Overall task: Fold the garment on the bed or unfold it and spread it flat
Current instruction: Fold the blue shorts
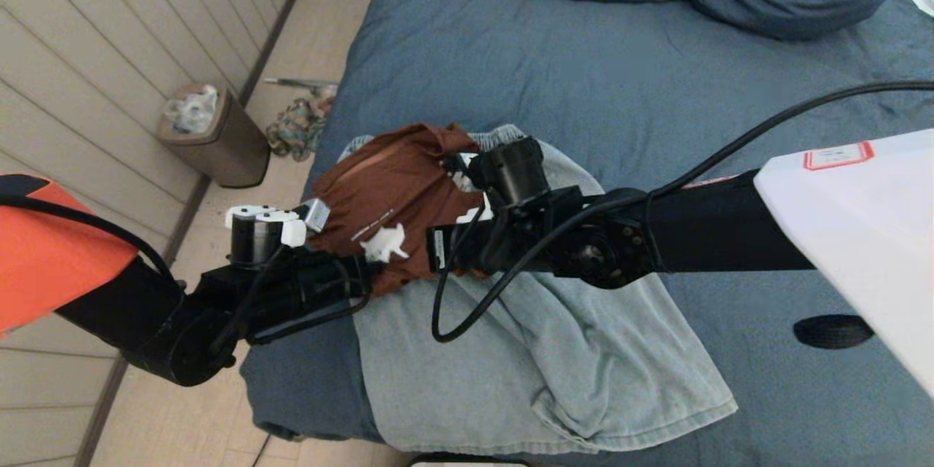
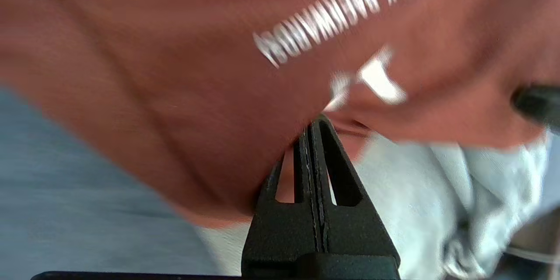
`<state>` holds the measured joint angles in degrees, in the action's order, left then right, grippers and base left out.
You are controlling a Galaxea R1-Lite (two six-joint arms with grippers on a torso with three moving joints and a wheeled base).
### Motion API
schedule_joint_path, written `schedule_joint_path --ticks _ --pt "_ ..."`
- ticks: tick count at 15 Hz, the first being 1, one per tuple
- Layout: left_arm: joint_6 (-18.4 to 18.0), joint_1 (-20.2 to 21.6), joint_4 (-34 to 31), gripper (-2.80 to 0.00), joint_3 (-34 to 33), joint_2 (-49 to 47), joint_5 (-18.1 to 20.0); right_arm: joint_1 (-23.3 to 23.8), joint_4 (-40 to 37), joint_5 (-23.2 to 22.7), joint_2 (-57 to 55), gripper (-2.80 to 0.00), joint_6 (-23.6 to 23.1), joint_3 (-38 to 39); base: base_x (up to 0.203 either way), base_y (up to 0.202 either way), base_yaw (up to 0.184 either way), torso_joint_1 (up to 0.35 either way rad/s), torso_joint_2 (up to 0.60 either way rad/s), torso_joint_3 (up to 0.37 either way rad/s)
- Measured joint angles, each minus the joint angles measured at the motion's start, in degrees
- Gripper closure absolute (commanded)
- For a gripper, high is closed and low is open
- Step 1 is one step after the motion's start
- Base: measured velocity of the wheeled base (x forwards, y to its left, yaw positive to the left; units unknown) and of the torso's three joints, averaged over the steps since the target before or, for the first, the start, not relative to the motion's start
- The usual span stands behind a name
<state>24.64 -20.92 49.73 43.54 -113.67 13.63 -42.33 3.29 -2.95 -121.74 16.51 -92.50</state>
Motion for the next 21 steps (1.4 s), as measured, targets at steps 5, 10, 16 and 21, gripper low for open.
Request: schedule_joint_path --ticks 5,10,16,21 --pt "0.0 3.5 -0.2 0.0 1.5 -0.4 0.4 2.2 -4.9 0.0 -6.6 0.0 0.2 -9.5 0.0 0.0 0.0 0.0 0.0 0.0" --pt "0.0 4.2 -0.1 0.0 1.8 -0.4 0.4 7.3 -6.4 -0.1 -9.7 0.0 0.2 -11.6 0.0 0.0 0.0 0.0 0.0 0.0" --pt "-0.1 5.3 -0.5 0.0 2.3 -0.2 0.4 13.1 -6.7 0.1 -7.6 0.0 0.1 -11.1 0.0 0.0 0.0 0.0 0.0 0.0" --pt "0.0 6.2 -0.6 0.0 2.0 1.2 1.6 13.7 -6.6 0.1 -5.2 0.0 0.1 -10.9 0.0 0.0 0.0 0.0 0.0 0.0"
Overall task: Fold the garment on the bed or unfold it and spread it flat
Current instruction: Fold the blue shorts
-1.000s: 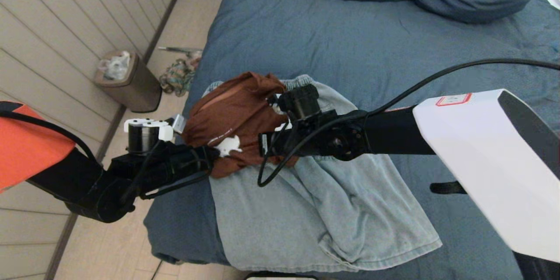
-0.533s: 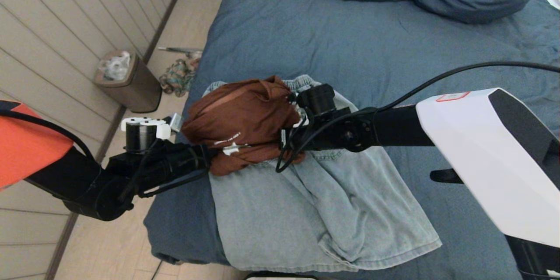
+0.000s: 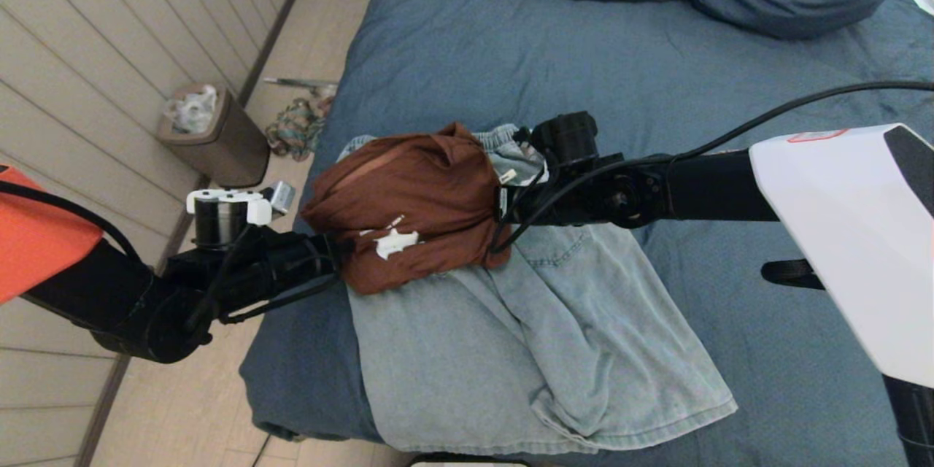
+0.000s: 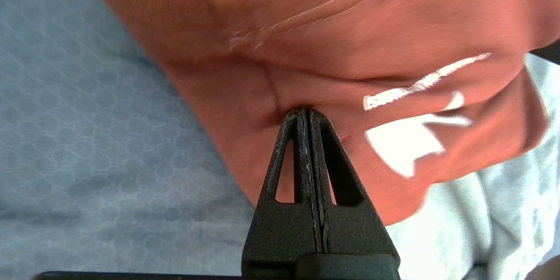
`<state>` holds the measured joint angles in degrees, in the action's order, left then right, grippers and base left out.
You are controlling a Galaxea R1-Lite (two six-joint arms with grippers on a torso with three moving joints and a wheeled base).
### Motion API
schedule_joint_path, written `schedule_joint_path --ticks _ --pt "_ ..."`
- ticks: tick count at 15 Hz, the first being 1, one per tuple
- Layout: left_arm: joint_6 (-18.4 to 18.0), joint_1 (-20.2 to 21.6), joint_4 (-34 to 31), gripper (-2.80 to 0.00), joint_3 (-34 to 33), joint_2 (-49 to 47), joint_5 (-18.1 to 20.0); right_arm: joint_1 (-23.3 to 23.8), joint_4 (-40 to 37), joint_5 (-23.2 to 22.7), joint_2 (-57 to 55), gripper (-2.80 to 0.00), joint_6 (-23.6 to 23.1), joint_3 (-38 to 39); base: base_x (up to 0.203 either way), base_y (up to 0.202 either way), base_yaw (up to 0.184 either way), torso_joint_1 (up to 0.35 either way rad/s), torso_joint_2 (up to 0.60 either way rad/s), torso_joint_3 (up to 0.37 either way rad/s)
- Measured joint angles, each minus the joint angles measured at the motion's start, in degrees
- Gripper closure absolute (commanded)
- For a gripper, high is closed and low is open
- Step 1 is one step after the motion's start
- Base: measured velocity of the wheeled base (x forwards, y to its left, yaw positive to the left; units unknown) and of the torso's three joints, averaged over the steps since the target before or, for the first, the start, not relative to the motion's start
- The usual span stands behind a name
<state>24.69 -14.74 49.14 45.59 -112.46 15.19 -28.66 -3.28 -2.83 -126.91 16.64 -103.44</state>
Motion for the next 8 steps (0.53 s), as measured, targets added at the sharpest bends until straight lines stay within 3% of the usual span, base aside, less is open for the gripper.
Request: schedule_joint_path --ticks 5,8 --pt "0.0 0.1 0.0 0.0 -2.4 5.4 0.5 -0.6 0.2 -0.2 3.3 0.0 0.1 -0.8 0.0 0.0 0.0 0.0 0.0 0.0" --pt "0.2 0.2 -0.1 0.0 -4.2 10.1 2.6 -2.1 0.7 0.1 6.0 0.0 -0.3 -1.9 0.0 0.0 0.0 0.0 0.0 0.0"
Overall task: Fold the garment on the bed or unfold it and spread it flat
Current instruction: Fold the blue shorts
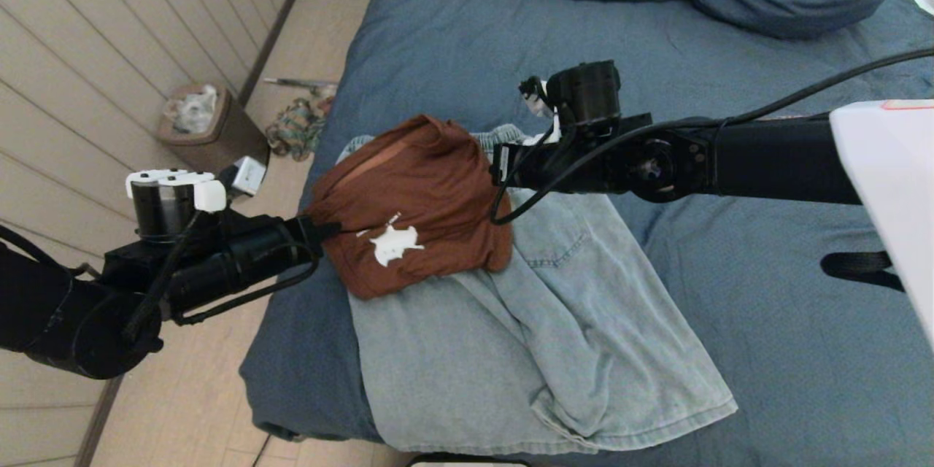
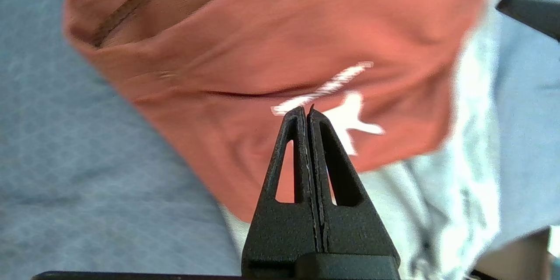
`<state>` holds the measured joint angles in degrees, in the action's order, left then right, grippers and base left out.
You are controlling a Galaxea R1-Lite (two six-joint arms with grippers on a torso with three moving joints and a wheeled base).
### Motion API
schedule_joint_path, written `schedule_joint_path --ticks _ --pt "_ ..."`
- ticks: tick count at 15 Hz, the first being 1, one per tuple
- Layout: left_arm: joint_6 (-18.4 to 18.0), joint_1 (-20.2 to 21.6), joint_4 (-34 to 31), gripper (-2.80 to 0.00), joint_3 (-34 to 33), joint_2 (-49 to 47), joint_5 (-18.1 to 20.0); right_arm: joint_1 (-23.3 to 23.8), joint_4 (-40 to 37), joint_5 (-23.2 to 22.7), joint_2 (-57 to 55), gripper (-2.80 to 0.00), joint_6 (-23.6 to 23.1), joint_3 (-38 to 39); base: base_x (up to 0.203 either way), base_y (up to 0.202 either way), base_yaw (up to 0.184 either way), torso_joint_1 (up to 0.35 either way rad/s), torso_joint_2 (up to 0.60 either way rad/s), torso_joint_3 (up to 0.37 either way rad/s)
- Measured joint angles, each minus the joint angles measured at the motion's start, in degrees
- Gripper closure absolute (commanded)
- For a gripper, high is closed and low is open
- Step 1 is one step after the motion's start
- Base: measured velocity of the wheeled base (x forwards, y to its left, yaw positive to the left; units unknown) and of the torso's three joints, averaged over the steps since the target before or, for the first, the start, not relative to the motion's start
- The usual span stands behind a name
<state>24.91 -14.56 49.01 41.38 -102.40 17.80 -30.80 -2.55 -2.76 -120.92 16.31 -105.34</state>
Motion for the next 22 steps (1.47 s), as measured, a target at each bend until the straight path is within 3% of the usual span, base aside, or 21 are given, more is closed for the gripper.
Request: schedule_joint_path --ticks 7,13,14,16,22 --pt "0.1 1.1 0.0 0.0 -0.8 3.9 0.3 -2.1 0.2 -0.2 -0.5 0.0 -0.7 -6.4 0.0 0.0 0.0 0.0 0.0 0.0" --pt "0.0 1.1 0.1 0.0 -1.4 2.9 0.4 -1.9 -2.2 2.6 -1.8 0.0 -4.1 -4.7 0.0 0.0 0.0 0.0 0.0 0.0" --pt "0.0 1.0 0.1 0.0 -1.5 2.8 0.4 -1.9 -2.2 4.0 -1.4 -2.8 -4.6 -4.2 0.0 0.0 0.0 0.0 0.0 0.0" --pt "0.0 1.1 0.0 0.0 -1.5 2.5 0.4 -1.8 -2.3 6.6 -0.5 -2.8 -5.3 -3.0 0.0 0.0 0.0 0.0 0.0 0.0" --pt "0.0 1.0 0.1 0.0 -1.2 1.3 0.5 -1.9 -2.2 6.7 -0.8 -2.8 -6.1 -2.4 0.0 0.0 0.0 0.0 0.0 0.0"
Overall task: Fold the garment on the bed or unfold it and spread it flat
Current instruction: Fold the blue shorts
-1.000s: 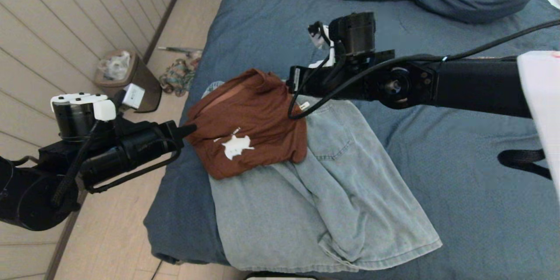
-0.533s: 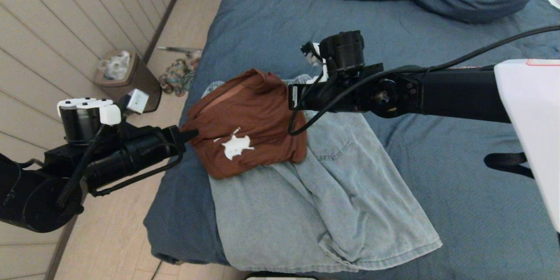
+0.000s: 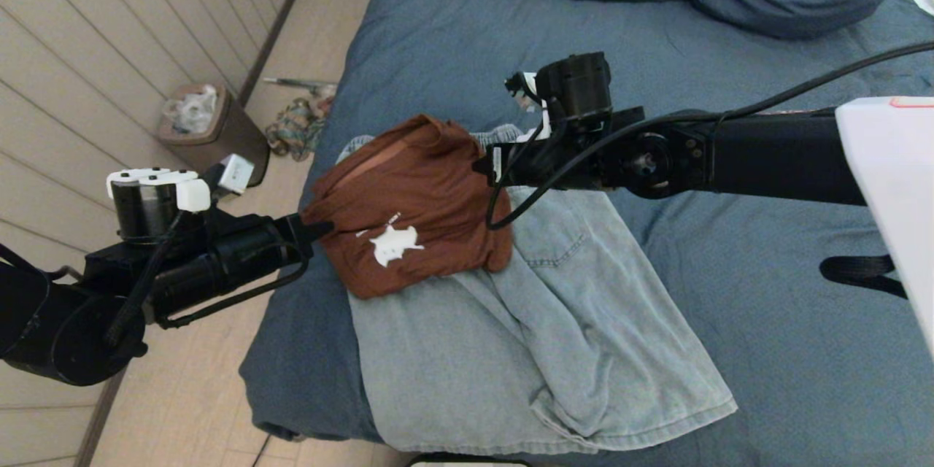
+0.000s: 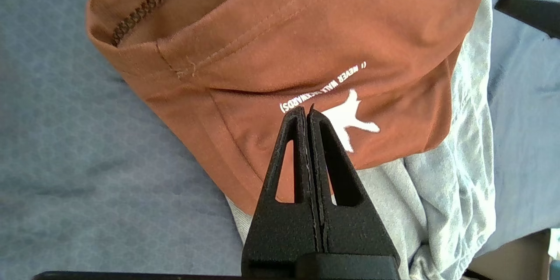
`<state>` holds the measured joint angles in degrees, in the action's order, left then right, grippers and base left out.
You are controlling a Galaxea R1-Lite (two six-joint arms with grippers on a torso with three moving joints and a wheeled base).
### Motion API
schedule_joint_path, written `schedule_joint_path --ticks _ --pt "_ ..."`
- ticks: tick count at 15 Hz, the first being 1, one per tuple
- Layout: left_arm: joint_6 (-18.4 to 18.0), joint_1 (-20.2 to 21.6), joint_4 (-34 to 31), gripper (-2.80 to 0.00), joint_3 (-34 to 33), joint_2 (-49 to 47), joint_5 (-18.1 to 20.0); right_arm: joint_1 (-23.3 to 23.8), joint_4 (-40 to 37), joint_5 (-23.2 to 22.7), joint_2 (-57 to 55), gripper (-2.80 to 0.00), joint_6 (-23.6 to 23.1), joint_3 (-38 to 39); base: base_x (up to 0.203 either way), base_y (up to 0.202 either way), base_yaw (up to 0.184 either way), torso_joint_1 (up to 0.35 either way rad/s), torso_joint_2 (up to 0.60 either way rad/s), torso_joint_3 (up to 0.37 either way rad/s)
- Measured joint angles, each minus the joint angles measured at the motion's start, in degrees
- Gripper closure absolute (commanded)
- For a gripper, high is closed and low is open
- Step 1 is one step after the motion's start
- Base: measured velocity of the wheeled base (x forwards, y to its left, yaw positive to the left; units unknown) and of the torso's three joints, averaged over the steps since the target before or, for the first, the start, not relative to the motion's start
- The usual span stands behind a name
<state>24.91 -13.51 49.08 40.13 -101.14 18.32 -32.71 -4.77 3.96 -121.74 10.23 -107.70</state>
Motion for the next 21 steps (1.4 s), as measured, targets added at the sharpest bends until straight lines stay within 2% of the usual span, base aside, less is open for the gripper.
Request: schedule_joint_path --ticks 4,12,17,18,21 --pt "0.0 -0.1 0.1 0.0 0.0 -1.1 1.3 -1.4 0.0 0.2 -4.2 -2.8 0.1 -1.8 0.0 0.0 0.0 0.0 0.0 0.0" --pt "0.1 -1.7 0.3 0.0 -1.1 -2.1 2.6 -8.4 2.0 1.2 -10.5 -2.8 0.1 -4.2 0.0 0.0 0.0 0.0 0.0 0.0" --pt "0.1 -2.1 0.3 0.0 -1.2 -2.4 2.6 -8.8 2.5 1.9 -11.6 -2.8 0.0 -4.2 0.0 0.0 0.0 0.0 0.0 0.0" --pt "0.1 -2.3 0.4 0.0 -1.4 -2.4 2.6 -8.6 2.5 1.9 -11.9 0.0 -0.1 -4.3 0.0 0.0 0.0 0.0 0.0 0.0" --pt "0.1 -2.8 0.5 0.0 -1.6 -2.5 2.5 -8.4 2.5 2.8 -12.7 0.0 -0.7 -4.4 0.0 0.0 0.0 0.0 0.0 0.0"
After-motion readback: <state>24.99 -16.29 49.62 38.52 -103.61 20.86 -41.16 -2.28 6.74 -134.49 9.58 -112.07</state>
